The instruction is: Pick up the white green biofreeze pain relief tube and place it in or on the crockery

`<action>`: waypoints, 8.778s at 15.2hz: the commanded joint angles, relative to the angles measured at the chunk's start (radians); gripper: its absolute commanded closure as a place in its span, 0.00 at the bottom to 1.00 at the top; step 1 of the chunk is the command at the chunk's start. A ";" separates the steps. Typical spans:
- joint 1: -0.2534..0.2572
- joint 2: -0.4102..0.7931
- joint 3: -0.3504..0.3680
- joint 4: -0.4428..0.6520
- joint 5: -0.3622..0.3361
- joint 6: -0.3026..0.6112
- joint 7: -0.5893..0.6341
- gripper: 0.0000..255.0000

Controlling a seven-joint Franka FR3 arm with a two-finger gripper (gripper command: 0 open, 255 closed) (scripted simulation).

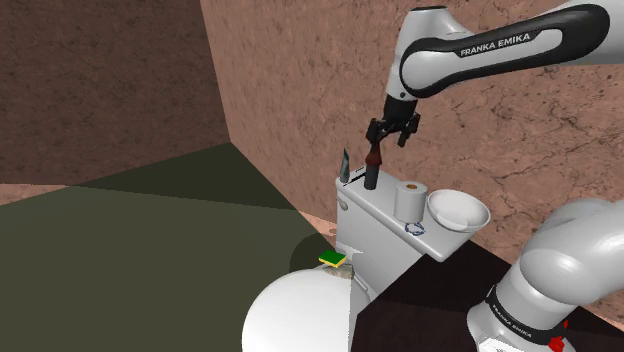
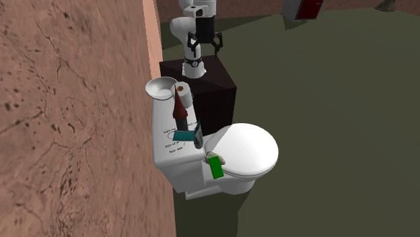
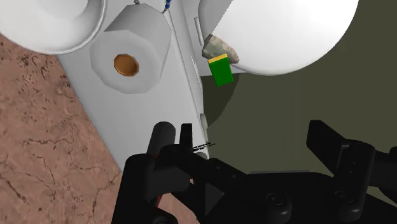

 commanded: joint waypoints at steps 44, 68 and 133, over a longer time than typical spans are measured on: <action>-0.088 0.967 -0.037 0.605 -0.301 0.489 0.483 1.00; -0.099 0.843 -0.011 0.686 -0.247 0.288 0.414 1.00; -0.408 -0.253 -0.379 -0.512 -0.369 0.463 -0.088 1.00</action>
